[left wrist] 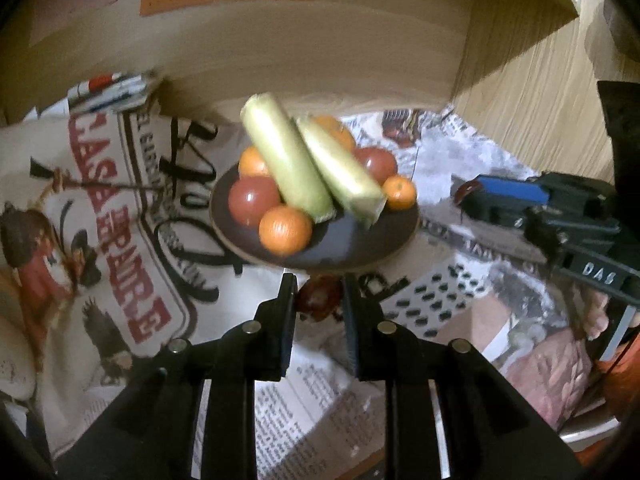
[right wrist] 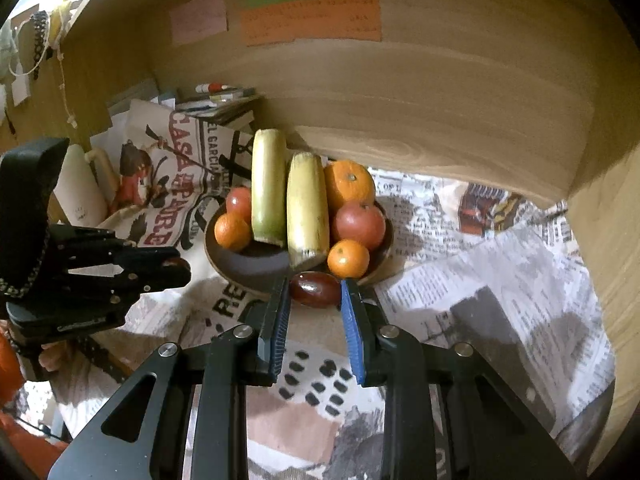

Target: Organize fruits

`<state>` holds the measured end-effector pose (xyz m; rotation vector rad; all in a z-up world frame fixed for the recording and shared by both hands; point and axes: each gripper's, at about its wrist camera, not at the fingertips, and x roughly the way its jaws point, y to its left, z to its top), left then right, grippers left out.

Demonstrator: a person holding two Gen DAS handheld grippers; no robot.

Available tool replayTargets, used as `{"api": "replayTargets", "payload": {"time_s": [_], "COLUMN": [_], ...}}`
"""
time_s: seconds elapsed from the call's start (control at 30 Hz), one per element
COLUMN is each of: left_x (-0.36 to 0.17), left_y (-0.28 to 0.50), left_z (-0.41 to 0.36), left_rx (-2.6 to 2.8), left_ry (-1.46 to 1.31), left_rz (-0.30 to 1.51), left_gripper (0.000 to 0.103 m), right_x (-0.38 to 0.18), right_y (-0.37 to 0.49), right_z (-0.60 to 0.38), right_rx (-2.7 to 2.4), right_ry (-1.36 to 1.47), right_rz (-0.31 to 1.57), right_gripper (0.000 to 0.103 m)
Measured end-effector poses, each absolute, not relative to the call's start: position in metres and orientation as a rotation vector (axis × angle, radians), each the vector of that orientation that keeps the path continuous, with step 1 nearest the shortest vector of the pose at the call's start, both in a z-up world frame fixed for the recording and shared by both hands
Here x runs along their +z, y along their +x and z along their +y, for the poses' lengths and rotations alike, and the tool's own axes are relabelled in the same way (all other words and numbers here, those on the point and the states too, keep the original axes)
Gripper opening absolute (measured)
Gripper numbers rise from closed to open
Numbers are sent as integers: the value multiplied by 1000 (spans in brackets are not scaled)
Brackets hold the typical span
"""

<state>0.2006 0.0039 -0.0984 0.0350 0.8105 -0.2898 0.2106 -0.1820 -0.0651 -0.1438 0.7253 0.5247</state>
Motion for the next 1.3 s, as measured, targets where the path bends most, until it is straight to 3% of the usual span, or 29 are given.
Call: {"api": "replayTargets", "payload": {"time_s": [0.97, 1.1, 1.3], "left_x": [-116, -116, -108], "left_y": [250, 250, 241], "left_z": [-17, -17, -13], "left_rx": [-331, -331, -305], "left_ry": [20, 13, 15], "left_rz": [871, 877, 851], "left_gripper": [22, 31, 31], "right_x": [-108, -109, -100], "right_y": [254, 252, 246], "right_z": [-157, -155, -158], "right_rx": [573, 572, 553], "right_ry": [-162, -177, -179], "right_rz": [843, 839, 798], "right_gripper": [24, 35, 36]}}
